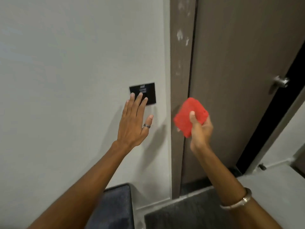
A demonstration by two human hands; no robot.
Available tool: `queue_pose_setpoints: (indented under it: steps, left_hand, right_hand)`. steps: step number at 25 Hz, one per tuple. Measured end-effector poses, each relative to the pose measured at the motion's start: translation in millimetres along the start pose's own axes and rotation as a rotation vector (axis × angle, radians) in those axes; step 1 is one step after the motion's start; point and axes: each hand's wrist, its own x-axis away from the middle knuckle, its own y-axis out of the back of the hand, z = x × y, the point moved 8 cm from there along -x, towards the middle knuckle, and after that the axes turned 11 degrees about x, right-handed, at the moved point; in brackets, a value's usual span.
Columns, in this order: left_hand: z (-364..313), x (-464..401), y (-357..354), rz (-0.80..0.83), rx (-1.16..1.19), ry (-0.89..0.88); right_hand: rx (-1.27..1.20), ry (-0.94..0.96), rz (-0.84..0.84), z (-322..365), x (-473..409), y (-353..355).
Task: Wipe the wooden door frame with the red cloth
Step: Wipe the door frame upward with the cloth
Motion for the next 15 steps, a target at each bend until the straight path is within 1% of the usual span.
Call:
queue_pose_setpoints:
  steps: [3,4,6,7,8,9,10,12,15]
  left_hand:
    - [-13.8,-51.9,20.9,-0.063,-0.065,-0.075]
    - [-16.1,-67.3,26.8,-0.084,-0.086,-0.085]
    - [-20.5,-94.7,37.3,-0.138,-0.131,-0.079]
    - [-21.9,-101.9,40.3,-0.164,-0.148,-0.065]
    - [-23.7,-106.4,42.5,-0.187,-0.166,-0.053]
    - [-24.8,-106.8,42.6,-0.202,-0.181,-0.043]
    - [-26.2,-107.0,41.4,-0.211,-0.198,-0.044]
    - [-27.4,-108.4,40.3,-0.237,-0.224,-0.036]
    - [-35.3,-126.4,42.6,-0.295,-0.284,-0.015]
  right_hand:
    - [0.174,0.572,-0.08,84.3,-24.3,-3.4]
    - [0.304,0.764,-0.096,101.7,-31.2,-15.4]
    - [0.733,1.155,-0.067,118.3,-42.2,-60.1]
    - [0.93,1.263,0.0,111.2,-46.9,-81.6]
    - [1.049,1.289,0.088,98.8,-55.2,-94.2]
    - [1.085,1.286,0.147,86.0,-62.1,-98.0]
    - [1.062,1.294,0.159,79.0,-65.7,-97.8]
    - [0.995,1.311,0.1,74.4,-65.0,-99.8]
    - [1.039,1.355,-0.041,81.2,-66.6,-116.5]
